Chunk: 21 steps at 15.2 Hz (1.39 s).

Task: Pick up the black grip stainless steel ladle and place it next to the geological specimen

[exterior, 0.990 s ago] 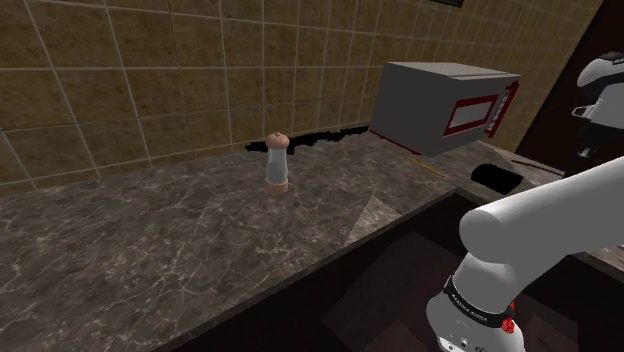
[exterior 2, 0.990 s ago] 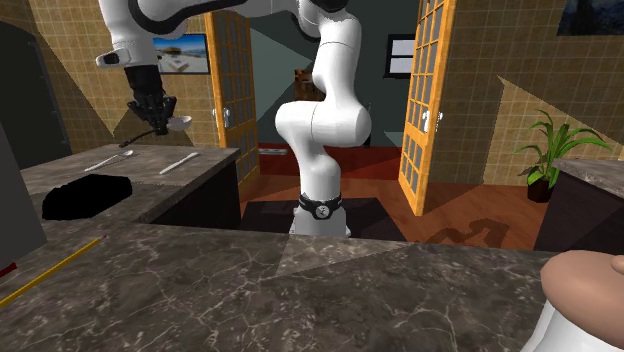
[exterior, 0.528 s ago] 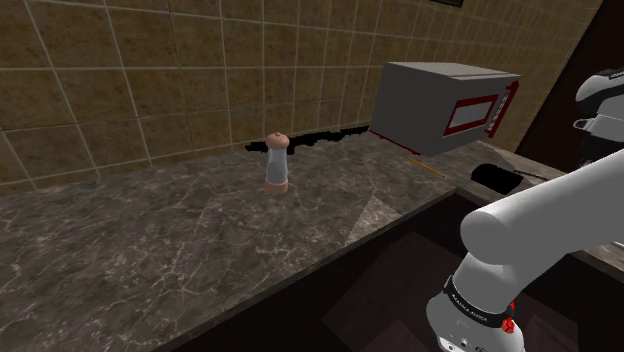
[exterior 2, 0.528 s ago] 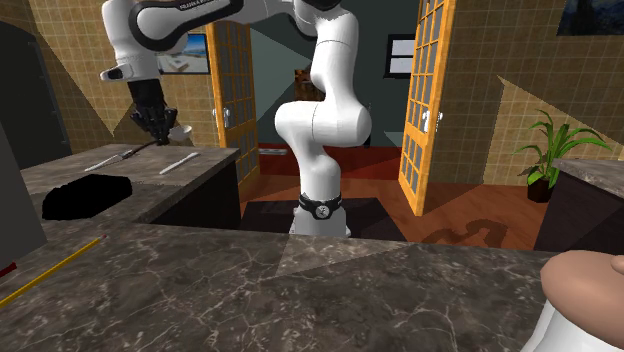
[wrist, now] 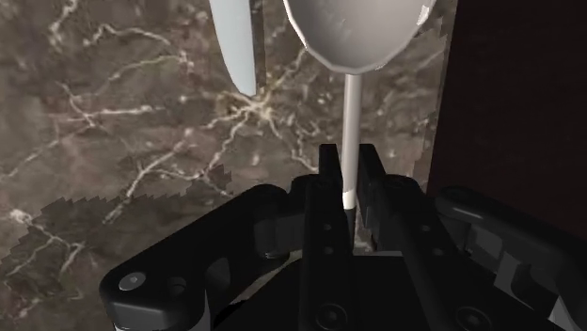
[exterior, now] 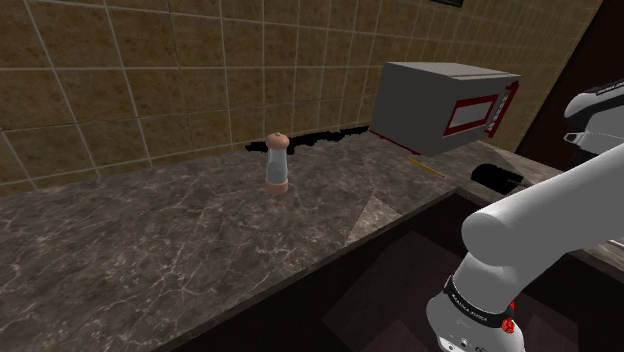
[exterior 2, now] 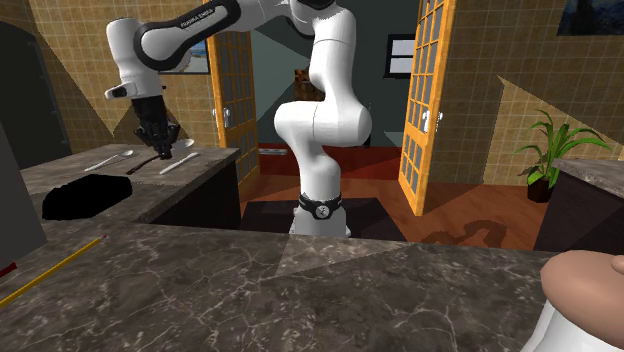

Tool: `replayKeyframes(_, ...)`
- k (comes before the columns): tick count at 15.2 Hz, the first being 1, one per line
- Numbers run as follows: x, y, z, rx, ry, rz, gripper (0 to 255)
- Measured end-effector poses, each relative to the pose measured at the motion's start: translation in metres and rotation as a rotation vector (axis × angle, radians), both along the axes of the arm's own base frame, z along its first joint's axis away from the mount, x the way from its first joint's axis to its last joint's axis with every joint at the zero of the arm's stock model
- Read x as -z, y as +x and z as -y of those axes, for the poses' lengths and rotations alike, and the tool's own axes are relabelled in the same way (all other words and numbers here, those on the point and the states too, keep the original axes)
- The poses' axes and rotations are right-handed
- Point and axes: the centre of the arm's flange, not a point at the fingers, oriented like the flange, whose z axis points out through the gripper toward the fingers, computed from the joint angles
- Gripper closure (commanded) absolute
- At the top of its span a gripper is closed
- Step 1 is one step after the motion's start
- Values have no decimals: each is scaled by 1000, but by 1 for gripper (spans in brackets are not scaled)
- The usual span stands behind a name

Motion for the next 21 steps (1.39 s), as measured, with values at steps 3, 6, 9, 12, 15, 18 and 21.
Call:
replayKeyframes(3,16,-1,0,0,0,0,255)
replayKeyframes(6,32,1,0,0,0,0,255)
replayKeyframes(9,41,0,1,0,0,0,255)
replayKeyframes(12,43,0,0,0,0,0,255)
replayKeyframes(15,43,0,0,0,0,0,0)
replayKeyframes(18,43,0,0,0,0,0,0)
replayKeyframes(21,43,0,0,0,0,0,0)
